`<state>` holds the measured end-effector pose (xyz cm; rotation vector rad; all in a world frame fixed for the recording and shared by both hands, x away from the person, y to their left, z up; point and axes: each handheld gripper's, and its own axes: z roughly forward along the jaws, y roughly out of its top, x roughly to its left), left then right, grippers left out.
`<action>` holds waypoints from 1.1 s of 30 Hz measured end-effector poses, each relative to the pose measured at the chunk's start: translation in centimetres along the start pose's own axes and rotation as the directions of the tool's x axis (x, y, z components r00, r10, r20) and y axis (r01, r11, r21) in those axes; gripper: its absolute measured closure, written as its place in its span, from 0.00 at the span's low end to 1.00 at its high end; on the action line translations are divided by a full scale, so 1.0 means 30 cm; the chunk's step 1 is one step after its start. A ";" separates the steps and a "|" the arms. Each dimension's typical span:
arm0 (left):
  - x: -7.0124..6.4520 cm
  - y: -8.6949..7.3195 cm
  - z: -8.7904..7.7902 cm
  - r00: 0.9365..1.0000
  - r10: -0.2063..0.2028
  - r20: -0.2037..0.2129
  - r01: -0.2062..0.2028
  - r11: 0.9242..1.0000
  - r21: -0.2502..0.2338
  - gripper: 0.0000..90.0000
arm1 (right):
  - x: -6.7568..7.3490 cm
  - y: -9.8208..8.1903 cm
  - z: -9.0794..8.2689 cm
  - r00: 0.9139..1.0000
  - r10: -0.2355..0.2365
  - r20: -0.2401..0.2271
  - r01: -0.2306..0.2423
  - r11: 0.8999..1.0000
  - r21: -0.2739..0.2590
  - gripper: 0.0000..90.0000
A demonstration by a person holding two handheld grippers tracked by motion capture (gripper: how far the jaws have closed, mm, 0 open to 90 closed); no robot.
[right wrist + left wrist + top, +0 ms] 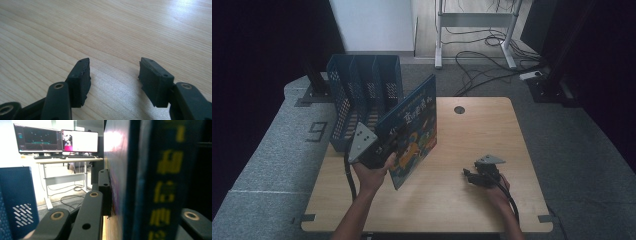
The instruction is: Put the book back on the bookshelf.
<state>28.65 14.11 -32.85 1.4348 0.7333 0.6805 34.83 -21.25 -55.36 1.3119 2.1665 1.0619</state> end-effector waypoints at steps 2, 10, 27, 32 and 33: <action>0.010 0.010 -0.009 1.000 -0.002 -0.008 0.002 1.000 -0.009 0.91 | 0.002 0.000 0.001 1.000 -0.007 -0.002 0.007 1.000 0.002 0.44; 0.044 0.044 -0.036 0.999 -0.009 -0.033 0.007 0.999 -0.041 0.91 | 0.006 0.000 0.001 1.000 -0.012 0.006 0.012 1.000 0.004 0.45; 0.125 0.091 -0.077 0.995 -0.023 -0.096 0.015 0.997 -0.078 0.91 | 0.006 0.000 0.001 1.000 -0.012 0.006 0.012 1.000 0.004 0.45; 0.145 0.103 -0.085 0.992 -0.027 -0.121 0.017 0.996 -0.083 0.91 | 0.003 0.000 0.001 1.000 -0.007 0.003 0.007 1.000 0.002 0.45; 0.150 0.106 -0.087 0.991 -0.027 -0.128 0.017 0.996 -0.084 0.91 | 0.002 0.000 0.001 1.000 -0.006 0.001 0.006 1.000 0.002 0.45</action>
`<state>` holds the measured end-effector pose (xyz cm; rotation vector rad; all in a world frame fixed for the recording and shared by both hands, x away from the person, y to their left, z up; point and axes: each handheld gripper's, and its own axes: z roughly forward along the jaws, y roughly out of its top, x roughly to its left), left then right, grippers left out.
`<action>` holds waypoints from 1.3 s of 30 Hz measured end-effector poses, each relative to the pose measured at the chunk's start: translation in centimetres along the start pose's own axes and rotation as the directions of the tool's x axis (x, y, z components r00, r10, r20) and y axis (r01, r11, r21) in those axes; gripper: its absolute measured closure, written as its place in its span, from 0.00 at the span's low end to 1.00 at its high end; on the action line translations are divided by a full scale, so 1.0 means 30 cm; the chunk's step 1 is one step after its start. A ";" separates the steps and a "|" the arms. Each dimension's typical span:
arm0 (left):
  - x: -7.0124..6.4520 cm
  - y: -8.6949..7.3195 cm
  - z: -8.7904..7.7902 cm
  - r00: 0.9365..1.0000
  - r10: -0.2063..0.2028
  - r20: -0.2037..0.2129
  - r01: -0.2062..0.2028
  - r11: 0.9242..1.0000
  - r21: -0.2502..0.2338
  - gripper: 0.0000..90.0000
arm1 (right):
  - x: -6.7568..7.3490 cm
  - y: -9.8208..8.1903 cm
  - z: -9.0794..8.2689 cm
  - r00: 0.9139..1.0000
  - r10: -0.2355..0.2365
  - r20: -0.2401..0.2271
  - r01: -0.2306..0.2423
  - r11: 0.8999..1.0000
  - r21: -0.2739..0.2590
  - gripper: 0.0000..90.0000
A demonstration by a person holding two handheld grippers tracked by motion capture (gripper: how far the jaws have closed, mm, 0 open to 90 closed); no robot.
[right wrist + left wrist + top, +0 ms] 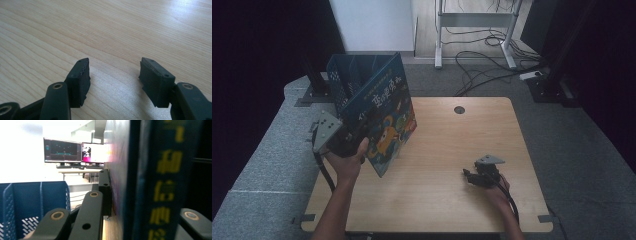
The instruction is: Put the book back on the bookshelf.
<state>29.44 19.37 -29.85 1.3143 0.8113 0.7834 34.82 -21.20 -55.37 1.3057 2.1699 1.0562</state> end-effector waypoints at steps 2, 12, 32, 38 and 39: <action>0.008 0.004 -0.003 1.000 -0.002 -0.012 0.002 1.000 -0.005 0.91 | 0.000 0.000 0.000 1.000 0.000 0.001 0.000 1.000 0.000 0.45; 0.048 0.016 -0.012 0.998 0.006 -0.061 -0.008 1.000 -0.022 0.91 | 0.000 0.000 0.000 1.000 0.001 0.002 -0.001 1.000 0.000 0.45; 0.107 0.031 0.036 0.987 0.033 -0.160 -0.039 0.999 -0.035 0.91 | 0.000 0.000 0.000 1.000 0.003 0.005 -0.003 1.000 -0.002 0.44; 0.130 0.025 0.061 0.981 0.027 -0.194 -0.033 0.999 -0.024 0.91 | 0.000 0.000 0.000 1.000 0.005 0.005 -0.005 1.000 -0.003 0.44; 0.135 0.024 0.065 0.980 0.027 -0.199 -0.032 0.999 -0.025 0.91 | 0.000 0.000 0.000 1.000 0.006 0.004 -0.006 1.000 -0.003 0.44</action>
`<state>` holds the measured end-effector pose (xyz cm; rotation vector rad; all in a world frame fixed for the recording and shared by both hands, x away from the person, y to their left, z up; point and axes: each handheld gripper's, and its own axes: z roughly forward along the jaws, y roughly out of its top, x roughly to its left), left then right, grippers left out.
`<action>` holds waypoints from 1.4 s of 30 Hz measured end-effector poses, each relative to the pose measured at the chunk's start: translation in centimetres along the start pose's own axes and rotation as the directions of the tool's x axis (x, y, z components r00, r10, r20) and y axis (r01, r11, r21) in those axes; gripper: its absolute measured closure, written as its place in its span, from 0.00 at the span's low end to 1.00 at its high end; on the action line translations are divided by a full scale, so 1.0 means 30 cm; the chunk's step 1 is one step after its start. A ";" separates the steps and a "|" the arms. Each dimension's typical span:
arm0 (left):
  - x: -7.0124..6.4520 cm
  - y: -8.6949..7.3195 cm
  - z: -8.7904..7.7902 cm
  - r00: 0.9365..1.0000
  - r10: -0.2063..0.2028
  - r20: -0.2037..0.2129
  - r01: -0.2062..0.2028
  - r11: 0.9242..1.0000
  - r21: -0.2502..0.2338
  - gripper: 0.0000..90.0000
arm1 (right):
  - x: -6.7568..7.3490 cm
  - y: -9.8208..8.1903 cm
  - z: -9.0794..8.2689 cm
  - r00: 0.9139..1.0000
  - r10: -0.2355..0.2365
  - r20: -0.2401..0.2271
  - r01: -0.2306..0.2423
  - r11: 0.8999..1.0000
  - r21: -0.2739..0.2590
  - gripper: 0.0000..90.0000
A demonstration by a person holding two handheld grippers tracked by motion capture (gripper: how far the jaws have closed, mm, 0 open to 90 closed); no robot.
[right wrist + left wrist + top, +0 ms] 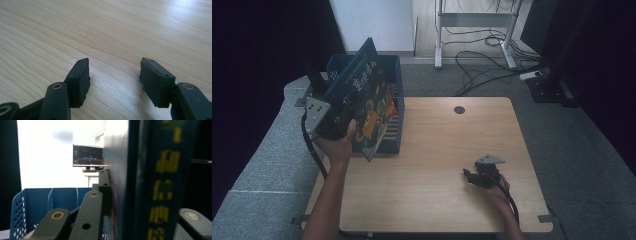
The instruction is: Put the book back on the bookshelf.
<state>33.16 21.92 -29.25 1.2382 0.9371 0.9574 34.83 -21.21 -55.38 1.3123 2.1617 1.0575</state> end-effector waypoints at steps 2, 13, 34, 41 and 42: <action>0.005 -0.002 0.008 1.000 0.000 -0.010 0.000 1.000 0.001 0.91 | 0.000 0.000 0.000 1.000 -0.002 0.001 0.002 1.000 0.000 0.44; 0.002 -0.014 0.069 0.999 0.004 -0.039 -0.005 1.000 -0.014 0.91 | 0.008 -0.001 0.000 1.000 -0.017 0.019 0.017 1.000 0.005 0.44; -0.005 -0.047 0.235 0.993 0.055 -0.108 -0.053 0.998 0.024 0.91 | 0.008 -0.001 0.000 1.000 -0.018 0.019 0.018 1.000 0.004 0.44; -0.002 -0.058 0.285 0.990 0.056 -0.127 -0.053 0.998 0.023 0.91 | 0.008 -0.001 0.000 1.000 -0.016 0.017 0.016 1.000 0.004 0.44; -0.001 -0.059 0.291 0.990 0.053 -0.130 -0.050 0.998 0.025 0.91 | 0.008 -0.001 0.000 1.000 -0.015 0.017 0.015 1.000 0.004 0.44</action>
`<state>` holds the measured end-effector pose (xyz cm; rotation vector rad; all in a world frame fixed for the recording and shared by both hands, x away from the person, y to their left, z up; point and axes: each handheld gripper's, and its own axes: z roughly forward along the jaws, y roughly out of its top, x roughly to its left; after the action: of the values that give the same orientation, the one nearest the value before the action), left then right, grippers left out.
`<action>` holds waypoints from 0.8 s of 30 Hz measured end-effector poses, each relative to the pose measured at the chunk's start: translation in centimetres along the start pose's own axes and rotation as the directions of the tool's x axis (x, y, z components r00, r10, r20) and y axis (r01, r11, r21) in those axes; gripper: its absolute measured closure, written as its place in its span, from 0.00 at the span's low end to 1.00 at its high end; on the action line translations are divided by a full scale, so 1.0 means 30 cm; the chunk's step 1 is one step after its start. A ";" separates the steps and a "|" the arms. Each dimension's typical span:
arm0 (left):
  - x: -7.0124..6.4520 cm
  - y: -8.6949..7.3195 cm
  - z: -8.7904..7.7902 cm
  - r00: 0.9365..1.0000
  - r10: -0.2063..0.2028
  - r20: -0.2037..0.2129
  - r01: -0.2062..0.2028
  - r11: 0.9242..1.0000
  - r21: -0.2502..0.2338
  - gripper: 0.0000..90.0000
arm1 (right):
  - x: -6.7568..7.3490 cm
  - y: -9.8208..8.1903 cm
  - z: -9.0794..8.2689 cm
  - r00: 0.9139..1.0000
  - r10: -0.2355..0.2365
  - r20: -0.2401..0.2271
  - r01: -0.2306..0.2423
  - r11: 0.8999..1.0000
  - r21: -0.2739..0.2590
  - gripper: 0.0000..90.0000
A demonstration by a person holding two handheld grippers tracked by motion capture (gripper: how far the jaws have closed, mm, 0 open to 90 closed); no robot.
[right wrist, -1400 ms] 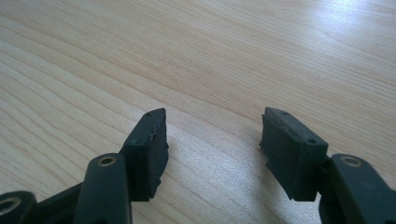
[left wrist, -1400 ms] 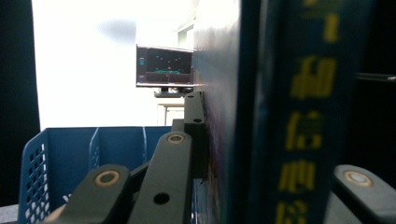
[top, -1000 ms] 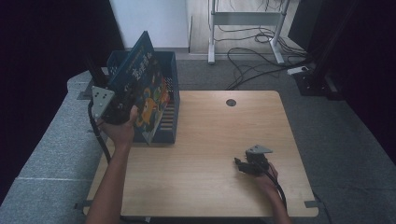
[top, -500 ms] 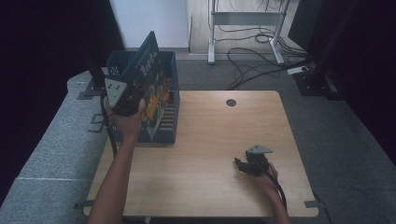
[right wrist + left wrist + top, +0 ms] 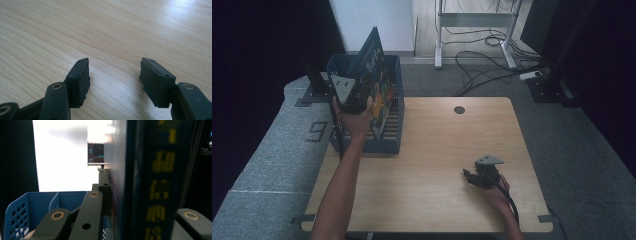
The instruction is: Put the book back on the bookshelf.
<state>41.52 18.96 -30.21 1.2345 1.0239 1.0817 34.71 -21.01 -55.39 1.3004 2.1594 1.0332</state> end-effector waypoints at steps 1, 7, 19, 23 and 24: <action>0.000 -0.001 0.006 1.000 -0.004 -0.001 0.004 1.000 0.001 0.91 | 0.000 0.000 0.000 1.000 0.000 0.000 0.000 1.000 0.000 0.44; -0.014 -0.020 0.048 1.000 -0.006 -0.006 0.007 1.000 0.014 0.91 | 0.001 0.000 0.000 1.000 -0.003 0.004 0.003 1.000 0.000 0.44; -0.048 -0.066 0.126 1.000 0.000 -0.002 0.000 1.000 0.031 0.91 | 0.002 0.000 0.001 1.000 -0.003 0.004 0.003 1.000 -0.001 0.44; -0.058 -0.076 0.141 1.000 0.018 -0.009 -0.018 0.999 0.038 0.91 | -0.001 0.000 0.000 1.000 0.002 -0.002 -0.002 1.000 0.000 0.44; -0.060 -0.077 0.144 1.000 0.020 -0.011 -0.020 0.999 0.039 0.91 | -0.001 0.000 0.000 1.000 0.004 -0.003 -0.004 1.000 -0.001 0.44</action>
<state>45.54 16.30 -32.21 1.2732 1.0472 1.0896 34.71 -21.04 -55.39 1.3044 2.1588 1.0383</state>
